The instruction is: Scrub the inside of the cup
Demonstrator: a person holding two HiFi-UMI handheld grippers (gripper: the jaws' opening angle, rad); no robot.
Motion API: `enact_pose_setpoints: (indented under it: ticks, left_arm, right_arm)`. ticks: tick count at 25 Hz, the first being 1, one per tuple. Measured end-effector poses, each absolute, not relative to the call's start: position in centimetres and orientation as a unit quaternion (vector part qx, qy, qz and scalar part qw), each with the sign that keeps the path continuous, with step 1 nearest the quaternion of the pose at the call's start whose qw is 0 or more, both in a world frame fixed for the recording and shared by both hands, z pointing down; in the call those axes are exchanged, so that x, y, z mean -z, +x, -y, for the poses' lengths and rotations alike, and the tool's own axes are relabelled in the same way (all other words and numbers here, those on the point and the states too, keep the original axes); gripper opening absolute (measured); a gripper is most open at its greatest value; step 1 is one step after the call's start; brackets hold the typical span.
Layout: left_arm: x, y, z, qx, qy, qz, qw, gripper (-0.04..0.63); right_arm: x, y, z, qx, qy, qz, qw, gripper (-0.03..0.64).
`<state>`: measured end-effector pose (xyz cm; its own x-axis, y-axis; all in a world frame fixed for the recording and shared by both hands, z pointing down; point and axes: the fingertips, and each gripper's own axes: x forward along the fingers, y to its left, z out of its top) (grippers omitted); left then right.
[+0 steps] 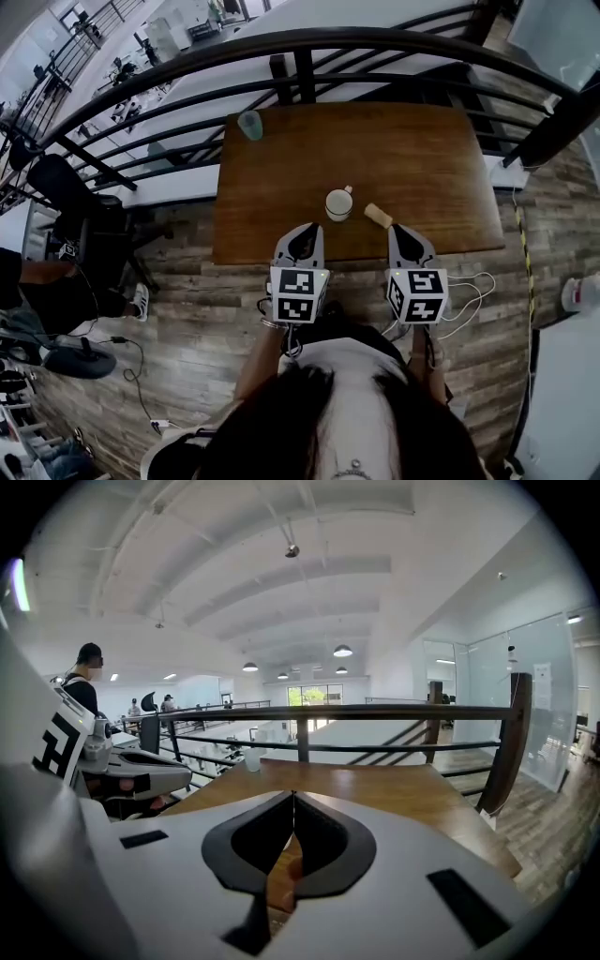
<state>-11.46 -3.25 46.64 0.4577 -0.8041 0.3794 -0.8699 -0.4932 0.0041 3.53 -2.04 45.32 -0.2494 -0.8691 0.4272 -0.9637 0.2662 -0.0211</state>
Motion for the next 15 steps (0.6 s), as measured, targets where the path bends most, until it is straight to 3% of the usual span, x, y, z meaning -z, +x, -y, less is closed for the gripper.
enact_pose_setpoints:
  ticks: [15]
  left_arm:
    - [-47.9, -11.8, 4.1, -0.155, 0.851, 0.489, 0.11, 0.011]
  right_arm:
    - [-46.4, 2.6, 2.8, -0.129, 0.584, 0.777, 0.198, 0.038]
